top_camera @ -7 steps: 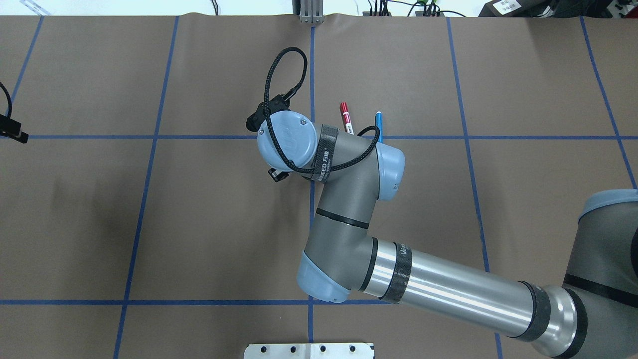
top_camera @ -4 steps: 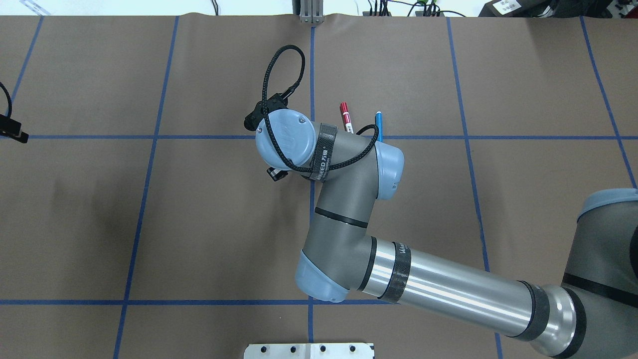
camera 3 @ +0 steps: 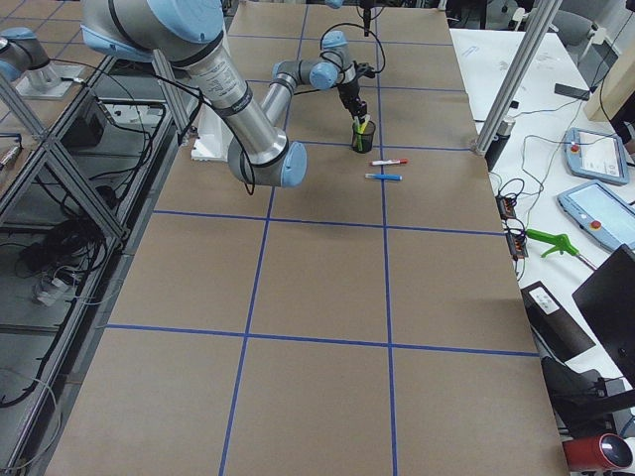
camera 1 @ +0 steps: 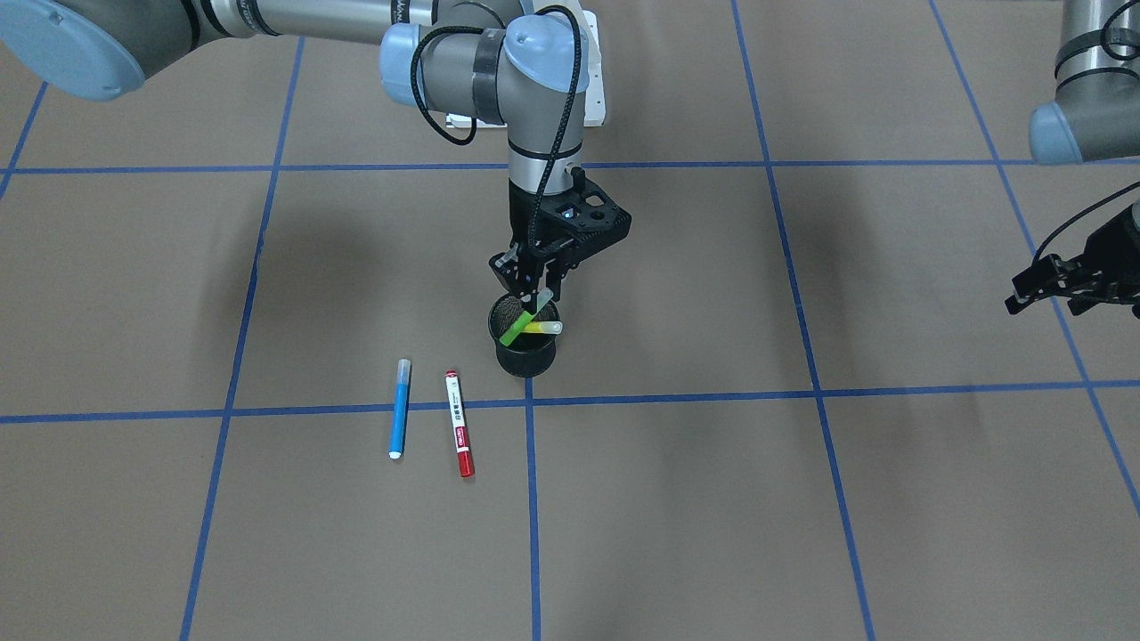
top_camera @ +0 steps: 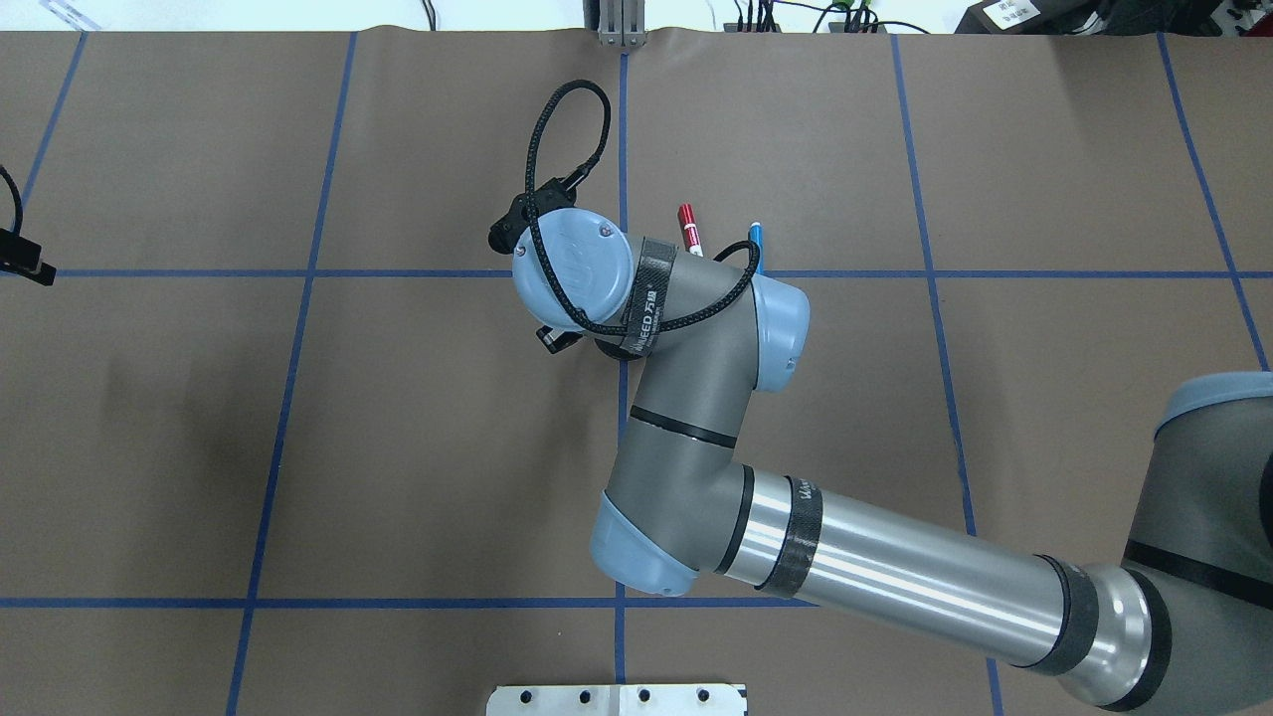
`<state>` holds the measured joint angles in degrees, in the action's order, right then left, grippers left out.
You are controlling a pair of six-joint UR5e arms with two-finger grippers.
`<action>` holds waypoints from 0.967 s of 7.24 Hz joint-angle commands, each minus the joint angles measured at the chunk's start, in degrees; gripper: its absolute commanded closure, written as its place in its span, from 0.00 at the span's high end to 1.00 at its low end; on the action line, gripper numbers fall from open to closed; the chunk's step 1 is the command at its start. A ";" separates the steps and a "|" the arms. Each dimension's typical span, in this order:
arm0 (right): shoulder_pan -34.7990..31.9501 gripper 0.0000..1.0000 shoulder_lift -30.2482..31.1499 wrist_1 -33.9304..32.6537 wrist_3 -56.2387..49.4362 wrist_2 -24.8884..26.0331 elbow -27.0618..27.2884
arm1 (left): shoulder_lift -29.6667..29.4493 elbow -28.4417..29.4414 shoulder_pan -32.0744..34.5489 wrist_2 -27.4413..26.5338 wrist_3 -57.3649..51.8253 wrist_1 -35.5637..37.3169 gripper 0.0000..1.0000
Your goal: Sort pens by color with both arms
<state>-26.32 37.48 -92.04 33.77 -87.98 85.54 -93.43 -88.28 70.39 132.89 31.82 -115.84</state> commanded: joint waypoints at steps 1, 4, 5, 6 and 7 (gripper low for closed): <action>-0.31 0.35 -0.12 -0.07 -0.02 0.00 0.06 | 0.00 -0.31 0.01 0.00 0.09 0.00 0.99; -0.66 0.26 -0.39 -0.07 -0.19 -0.09 0.32 | 0.53 -1.01 0.01 0.00 0.09 0.00 0.99; -0.92 0.24 -0.39 -0.07 -0.19 -0.09 0.41 | 0.53 -1.10 0.01 0.09 0.09 0.09 0.99; -1.01 0.18 -0.39 -0.07 -0.19 -0.17 0.41 | -0.17 -1.37 -0.08 1.65 0.70 0.96 0.99; -1.10 0.14 -0.39 -0.24 -0.28 -0.35 0.59 | -1.57 -2.33 -0.08 3.67 6.36 1.05 0.99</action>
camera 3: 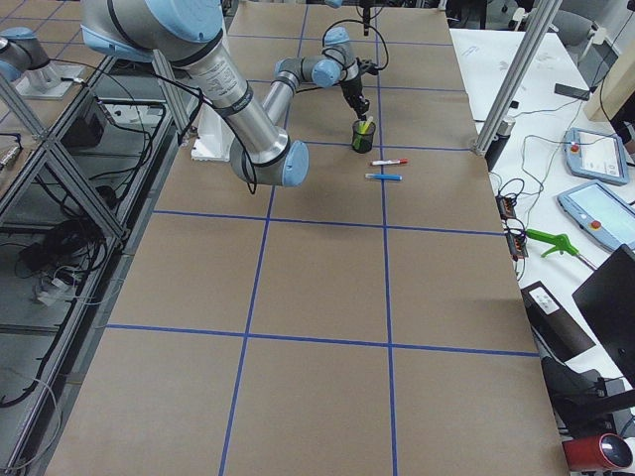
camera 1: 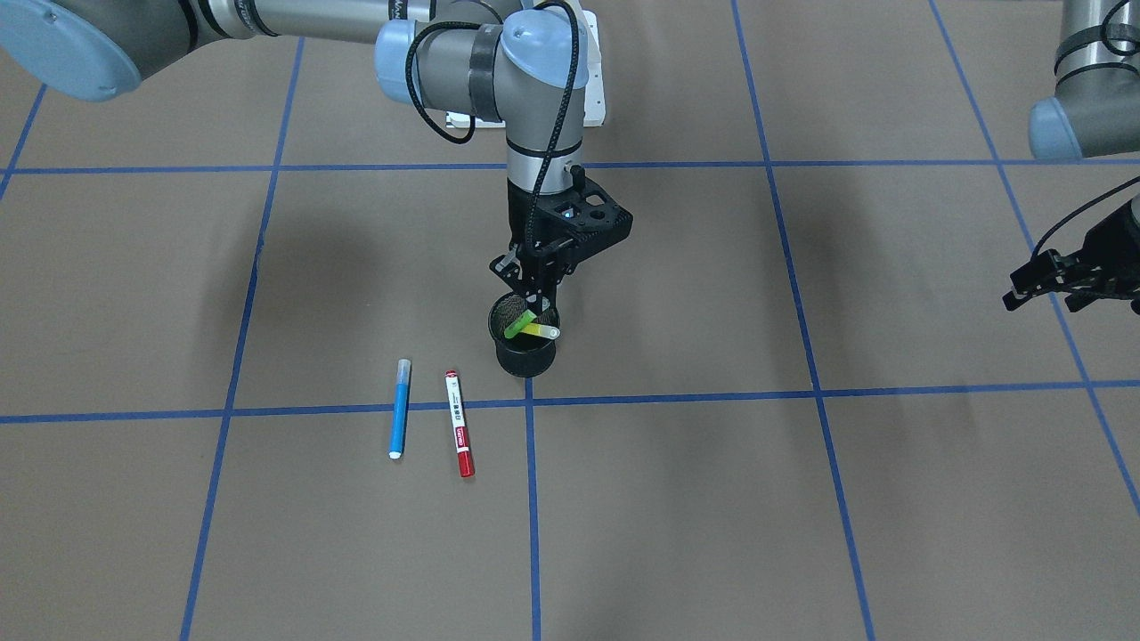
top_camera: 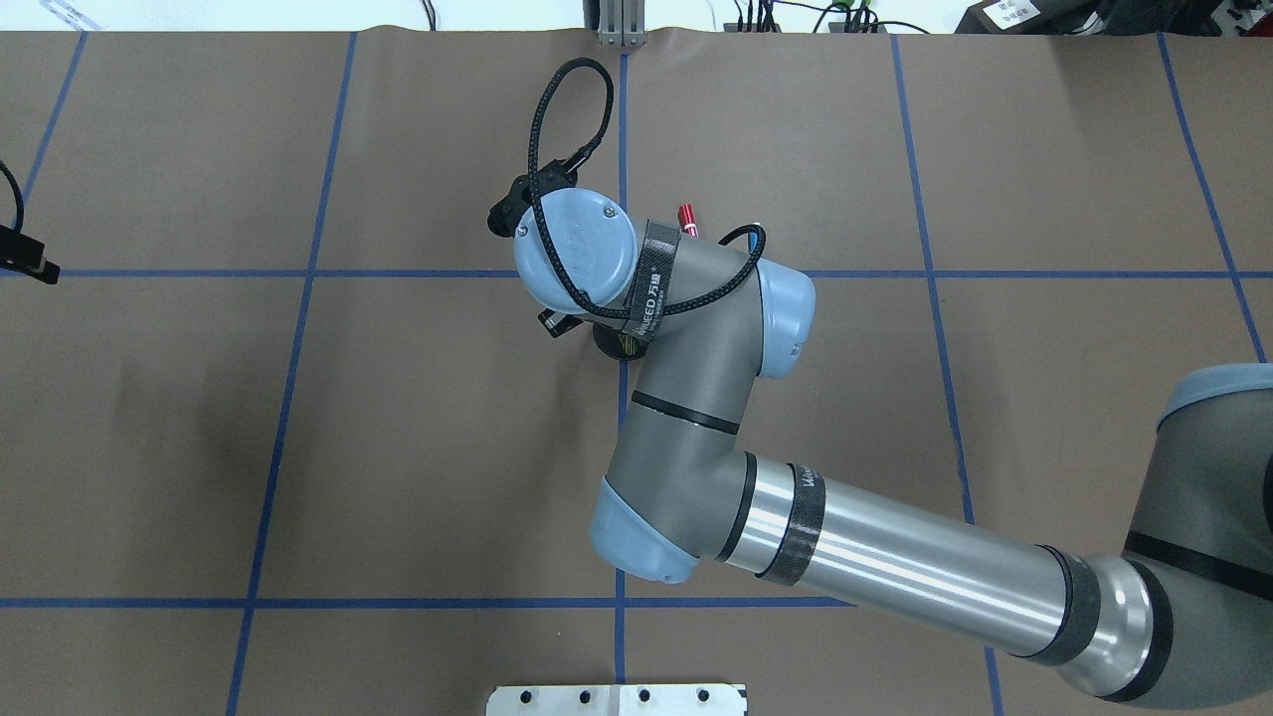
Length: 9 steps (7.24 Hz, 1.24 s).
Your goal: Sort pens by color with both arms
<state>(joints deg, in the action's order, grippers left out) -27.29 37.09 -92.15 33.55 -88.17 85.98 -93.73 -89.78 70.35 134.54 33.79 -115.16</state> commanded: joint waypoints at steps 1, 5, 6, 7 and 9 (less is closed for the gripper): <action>-1.00 0.12 0.00 -1.52 -0.07 -0.60 0.50 | -4.24 -1.96 0.05 3.18 9.05 3.42 0.99; -8.81 0.12 -5.87 -9.71 0.37 -7.19 6.56 | -24.79 -9.71 -4.40 3.10 26.43 31.29 0.99; -11.44 0.11 -7.72 -9.80 0.72 -7.45 7.35 | -27.62 -9.36 -8.26 2.75 33.64 31.22 0.99; -15.38 0.11 -7.91 -9.97 1.94 -10.33 8.49 | -30.08 -9.10 -10.65 2.57 39.10 31.31 0.99; -26.70 0.11 -3.11 -10.15 9.29 -21.80 8.41 | -34.13 -8.23 -14.87 0.04 48.16 31.40 0.99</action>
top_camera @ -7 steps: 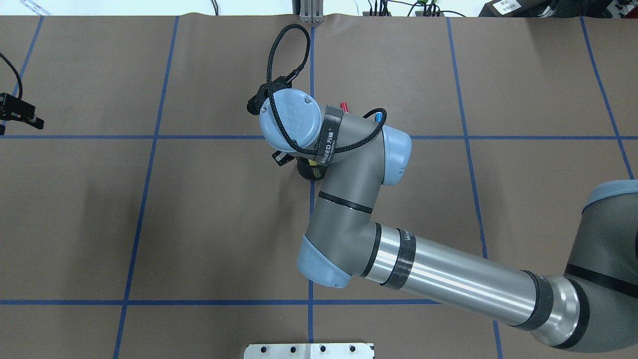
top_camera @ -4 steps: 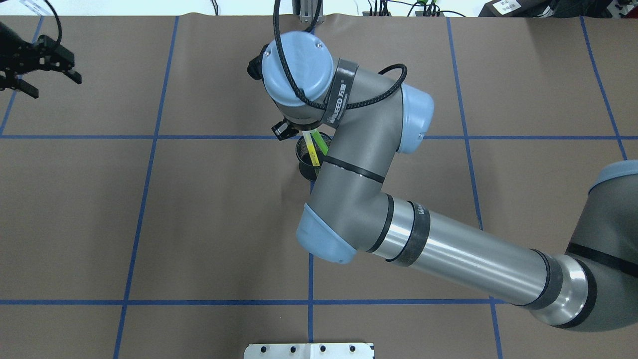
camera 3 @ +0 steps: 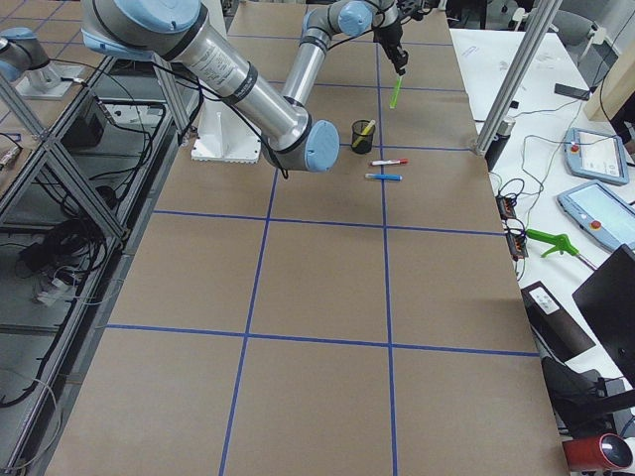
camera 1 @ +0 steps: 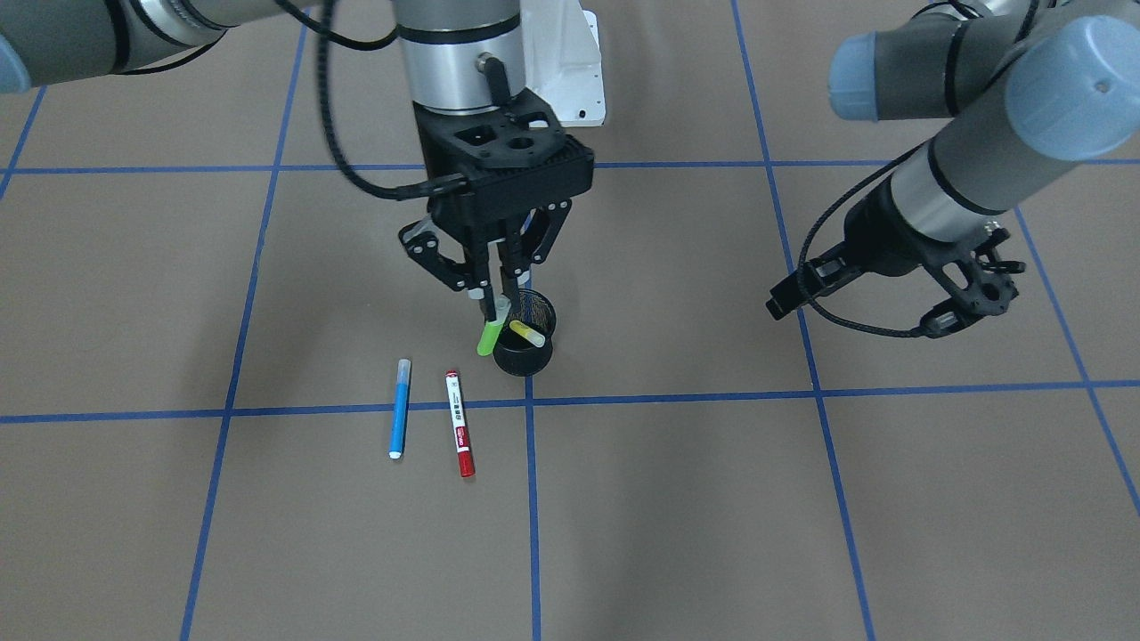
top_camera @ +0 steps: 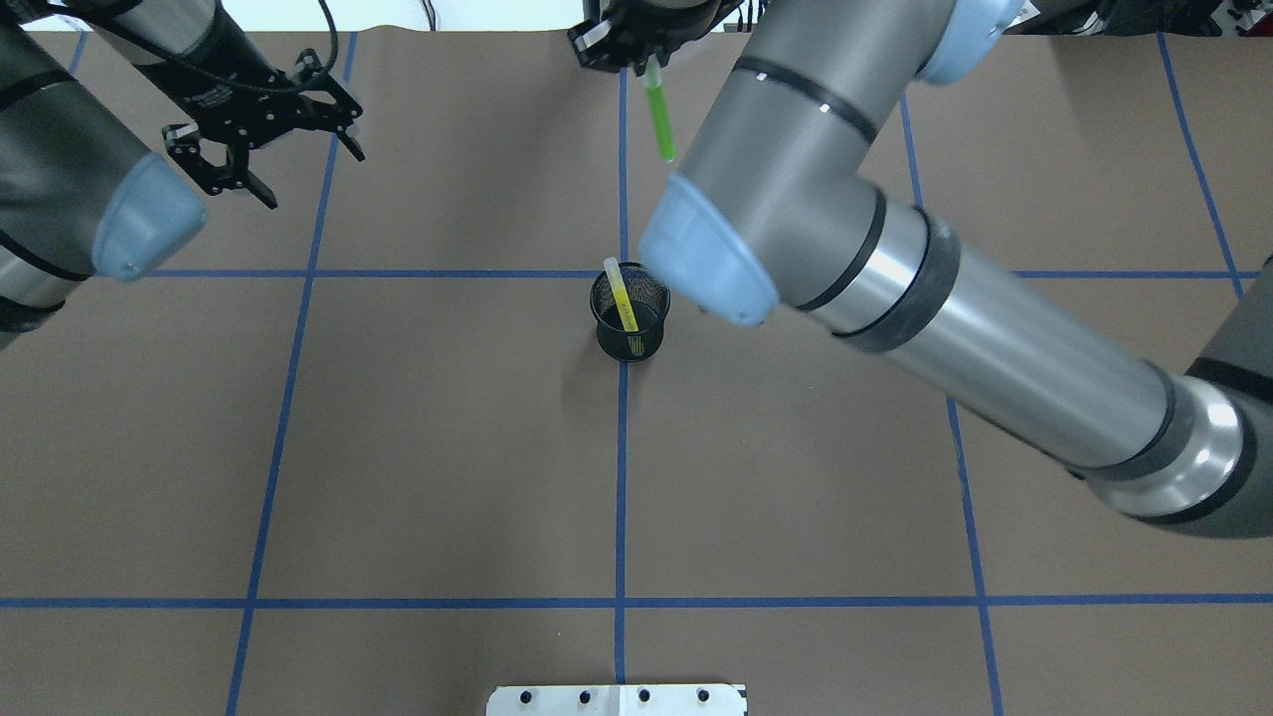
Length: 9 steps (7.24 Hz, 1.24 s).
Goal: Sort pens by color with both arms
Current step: 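Lift the green highlighter out while the left arm moves toward the cup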
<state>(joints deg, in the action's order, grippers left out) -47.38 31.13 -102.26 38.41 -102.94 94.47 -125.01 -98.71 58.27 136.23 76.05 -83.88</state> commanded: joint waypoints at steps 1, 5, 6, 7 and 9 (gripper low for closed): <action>-12.06 0.09 5.58 -0.13 6.74 -14.15 -0.42 | -6.18 3.59 -4.20 -2.98 9.86 0.13 0.99; -21.69 0.08 9.92 -2.51 15.90 -33.53 -15.74 | -22.26 20.36 -10.71 -7.03 17.46 -0.58 0.98; -21.61 0.08 9.56 -2.33 15.81 -34.34 -20.68 | -25.25 24.40 -12.46 -9.82 16.94 -0.75 0.97; -21.26 0.07 9.21 -2.42 14.94 -34.61 -22.64 | -27.37 27.75 -13.96 -10.89 15.98 -0.93 0.96; -19.43 0.07 5.19 -3.03 10.30 -40.39 -30.88 | -27.66 29.36 -16.94 -14.21 15.62 -3.11 0.84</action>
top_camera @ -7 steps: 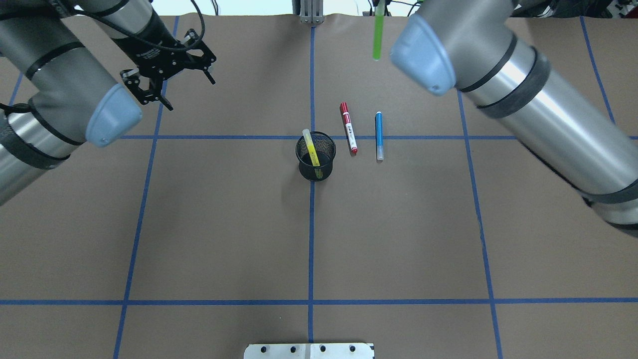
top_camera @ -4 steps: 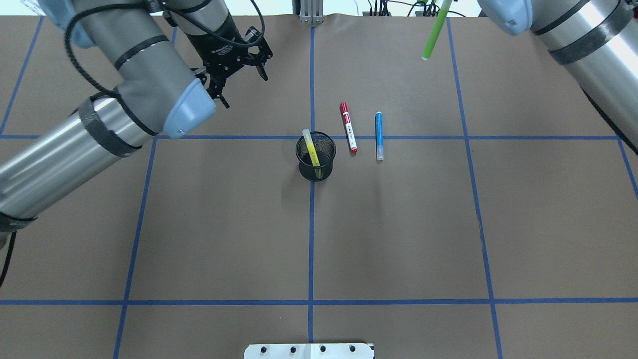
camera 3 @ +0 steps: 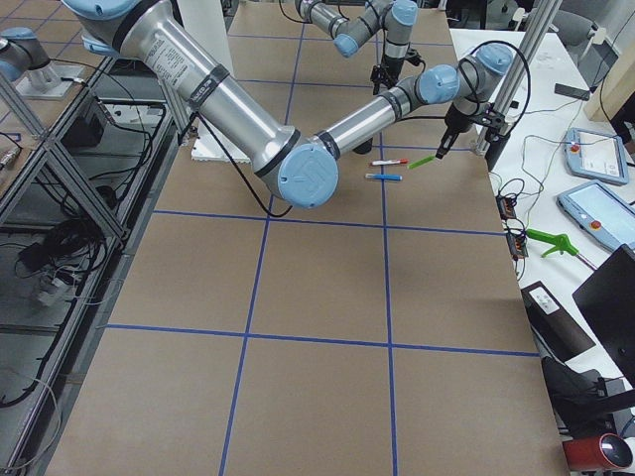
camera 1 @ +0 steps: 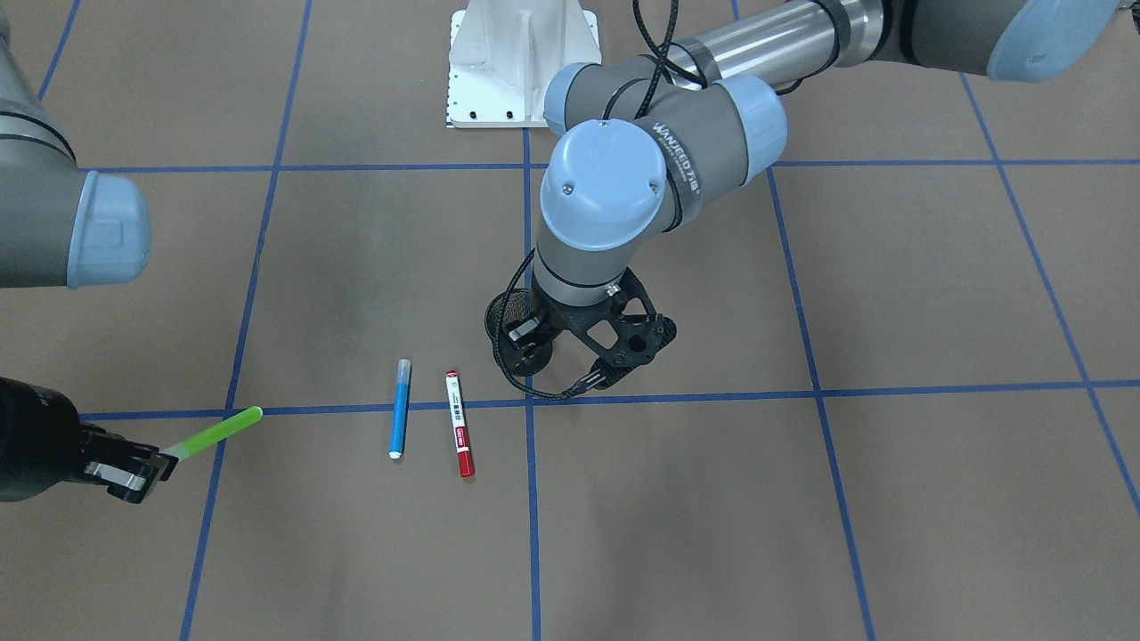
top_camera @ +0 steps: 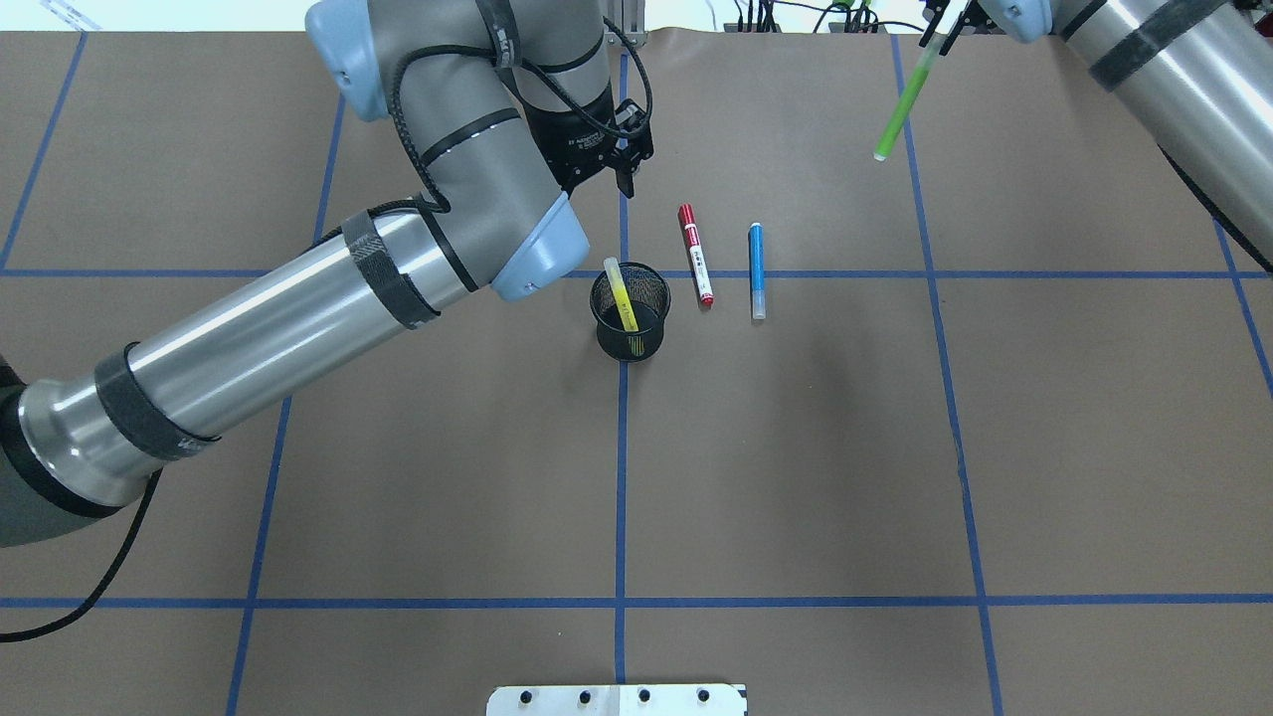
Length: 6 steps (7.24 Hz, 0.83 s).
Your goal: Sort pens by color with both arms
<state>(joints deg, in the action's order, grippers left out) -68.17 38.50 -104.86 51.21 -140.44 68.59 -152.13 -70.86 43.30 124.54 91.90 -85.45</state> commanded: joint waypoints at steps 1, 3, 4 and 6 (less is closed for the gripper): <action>3.46 0.07 -2.81 -0.09 -4.69 -4.04 -5.92 | -0.36 2.65 -2.95 -3.68 -0.58 -4.00 0.71; 4.01 0.07 -5.01 0.09 -11.52 -8.26 -6.63 | 0.43 2.66 -3.84 -4.13 -5.04 -4.55 0.60; 4.53 0.07 -5.02 0.18 -13.92 -8.27 -7.68 | 0.87 2.66 -4.10 -4.22 -6.89 -4.55 0.59; 4.80 0.07 -5.02 0.18 -14.73 -8.27 -7.86 | 1.57 2.39 -4.63 -4.39 -8.14 -4.55 0.58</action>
<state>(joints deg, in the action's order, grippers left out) -63.56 33.58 -104.69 37.35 -148.58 61.03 -151.00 -68.34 39.11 120.32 84.60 -89.98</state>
